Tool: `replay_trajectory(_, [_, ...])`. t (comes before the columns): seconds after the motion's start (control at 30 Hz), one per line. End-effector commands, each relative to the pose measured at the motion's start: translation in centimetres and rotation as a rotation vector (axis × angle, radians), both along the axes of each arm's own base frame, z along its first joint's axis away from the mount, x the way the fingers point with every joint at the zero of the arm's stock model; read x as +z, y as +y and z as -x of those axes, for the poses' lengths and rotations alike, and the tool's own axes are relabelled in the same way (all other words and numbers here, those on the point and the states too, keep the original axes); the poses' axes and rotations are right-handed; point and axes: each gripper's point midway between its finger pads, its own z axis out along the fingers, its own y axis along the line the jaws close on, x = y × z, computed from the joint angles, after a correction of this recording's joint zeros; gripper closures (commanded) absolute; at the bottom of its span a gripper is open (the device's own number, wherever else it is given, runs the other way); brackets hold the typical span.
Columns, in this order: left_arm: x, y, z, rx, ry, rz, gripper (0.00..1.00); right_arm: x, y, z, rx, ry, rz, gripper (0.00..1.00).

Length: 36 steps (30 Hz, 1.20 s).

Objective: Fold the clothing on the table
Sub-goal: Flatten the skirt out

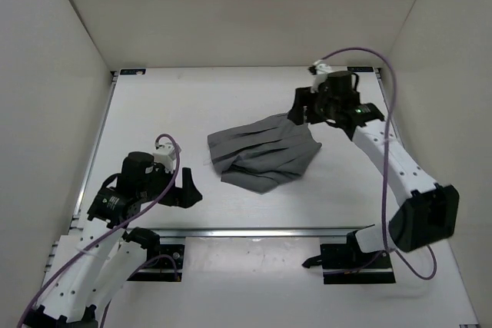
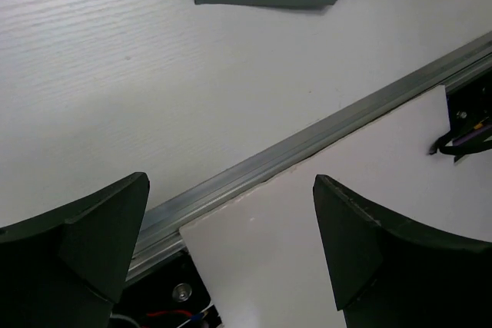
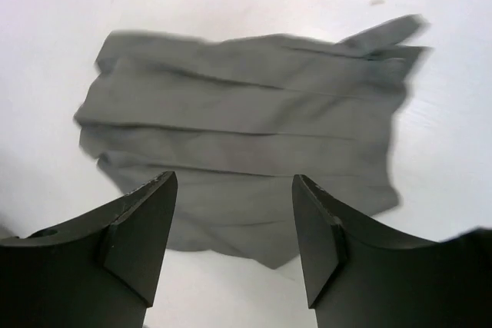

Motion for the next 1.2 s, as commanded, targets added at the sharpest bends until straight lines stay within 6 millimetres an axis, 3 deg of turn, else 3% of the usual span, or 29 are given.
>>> replay_trajectory(0.0, [0.9,-1.9,-1.1,0.002,-0.019,0.132,0.01,0.2,-3.5,-0.9,-0.123,-0.047,-0.078,0.41])
replay_trajectory(0.07, [3.7,-4.3,-2.4,-0.05,-0.126,0.31,0.02,-3.1,-5.8,-0.3,-0.195,0.021,-0.085,0.41])
replay_trajectory(0.1, [4.9,-5.6,-2.1,-0.096,-0.145,0.392,0.02,-3.0,-6.0,0.0,-0.199,0.015,-0.105,0.41])
replay_trajectory(0.2, [8.9,-9.7,-3.8,-0.148,-0.239,0.761,0.01,-4.9,-6.6,0.7,-0.238,0.026,-0.151,0.4])
replay_trajectory(0.23, [9.4,-10.7,-3.3,-0.191,-0.247,0.805,0.01,-5.1,-6.3,1.0,-0.226,0.034,-0.169,0.41])
replay_trajectory(0.33, [9.9,-13.1,-5.7,-0.202,-0.331,0.759,0.01,-5.9,-5.9,1.3,-0.217,0.051,-0.187,0.4])
replay_trajectory(0.4, [11.6,-14.5,-8.7,-0.22,-0.419,0.689,0.02,-6.4,-5.6,1.5,-0.206,0.068,-0.168,0.4])
replay_trajectory(0.5, [14.5,-16.9,-12.3,-0.27,-0.46,0.754,0.02,-6.9,-6.2,1.5,-0.232,0.088,-0.171,0.39])
replay_trajectory(0.53, [16.9,-18.0,-12.9,-0.322,-0.493,0.777,0.03,-6.9,-6.5,1.4,-0.249,0.086,-0.171,0.39])
replay_trajectory(0.57, [15.3,-19.6,-14.4,-0.34,-0.451,0.744,0.23,-6.9,-7.1,1.3,-0.275,0.085,-0.172,0.4])
replay_trajectory(0.6, [14.1,-21.4,-16.8,-0.358,-0.415,0.684,0.76,-6.9,-8.0,1.2,-0.318,0.09,-0.178,0.4])
replay_trajectory(0.63, [12.4,-24.0,-20.2,-0.375,-0.389,0.567,1.0,-7.1,-9.2,1.5,-0.365,0.091,-0.187,0.4])
replay_trajectory(0.67, [12.3,-25.3,-21.0,-0.39,-0.395,0.525,1.0,-6.4,-9.5,1.6,-0.375,0.07,-0.197,0.4])
replay_trajectory(0.73, [9.3,-27.5,-25.5,-0.405,-0.433,0.281,0.54,-7.1,-11.0,2.4,-0.437,0.081,-0.195,0.4])
replay_trajectory(0.77, [7.8,-28.4,-27.3,-0.413,-0.449,0.179,0.48,-7.0,-11.8,2.7,-0.466,0.071,-0.199,0.4])
replay_trajectory(0.87, [4.9,-29.9,-29.8,-0.44,-0.457,0.068,0.36,-6.6,-12.7,3.4,-0.507,0.047,-0.212,0.39])
replay_trajectory(0.93, [2.2,-30.5,-32.4,-0.442,-0.463,-0.016,0.36,-6.4,-14.4,3.5,-0.571,0.027,-0.236,0.41])
replay_trajectory(1.07, [-0.8,-32.3,-35.1,-0.459,-0.493,-0.13,0.28,-5.4,-14.3,3.6,-0.568,-0.01,-0.258,0.41])
replay_trajectory(1.17, [-2.6,-33.5,-36.1,-0.452,-0.491,-0.13,0.27,-5.3,-13.9,3.5,-0.547,-0.001,-0.264,0.41])
